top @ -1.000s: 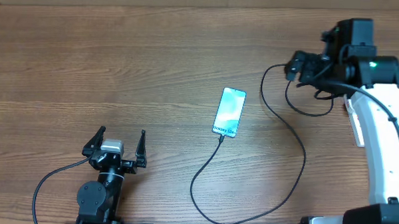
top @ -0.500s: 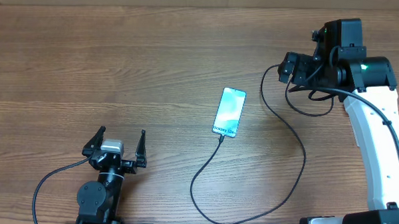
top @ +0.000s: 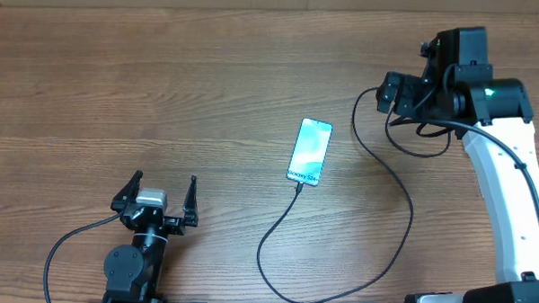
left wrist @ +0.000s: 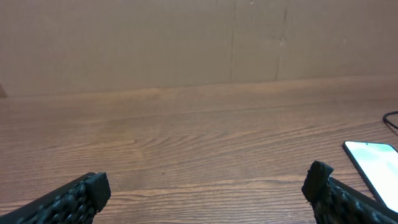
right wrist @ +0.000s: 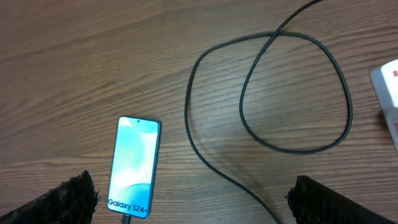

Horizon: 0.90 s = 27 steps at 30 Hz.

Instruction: Plug charger to phone and switch on socket

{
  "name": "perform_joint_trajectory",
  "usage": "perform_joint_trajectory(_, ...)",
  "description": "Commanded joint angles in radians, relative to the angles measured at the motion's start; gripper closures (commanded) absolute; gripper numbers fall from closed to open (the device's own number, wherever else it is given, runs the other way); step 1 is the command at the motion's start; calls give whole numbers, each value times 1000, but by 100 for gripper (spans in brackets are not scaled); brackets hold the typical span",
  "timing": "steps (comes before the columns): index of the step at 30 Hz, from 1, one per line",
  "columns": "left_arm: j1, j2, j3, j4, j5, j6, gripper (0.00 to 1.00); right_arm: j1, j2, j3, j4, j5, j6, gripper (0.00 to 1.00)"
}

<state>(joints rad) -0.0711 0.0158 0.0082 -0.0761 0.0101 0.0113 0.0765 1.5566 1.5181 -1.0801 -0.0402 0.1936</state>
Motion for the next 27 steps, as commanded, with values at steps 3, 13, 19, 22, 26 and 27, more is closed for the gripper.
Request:
perform_joint_trajectory(3,5,-12,-3,-2,-14,23,0,1,-23,-124,76,13,-17,0)
perform_joint_trajectory(13,6,-12,-3,-2,-14,23,0,1,-47,-463,332,-42,-15,0)
perform_joint_trajectory(19,6,-12,-3,-2,-14,23,1,1,-67,-708,560,-59,19,0)
perform_joint_trajectory(22,6,-12,-3,-2,-14,23,0,1,-77,-779,600,-47,17,0)
perform_joint_trajectory(26,6,-12,-3,-2,-14,23,0,2,-97,-786,664,-45,19,0)
perform_joint_trajectory(27,5,-12,-3,-2,-14,23,0,3,-101,-787,689,-54,19,0)
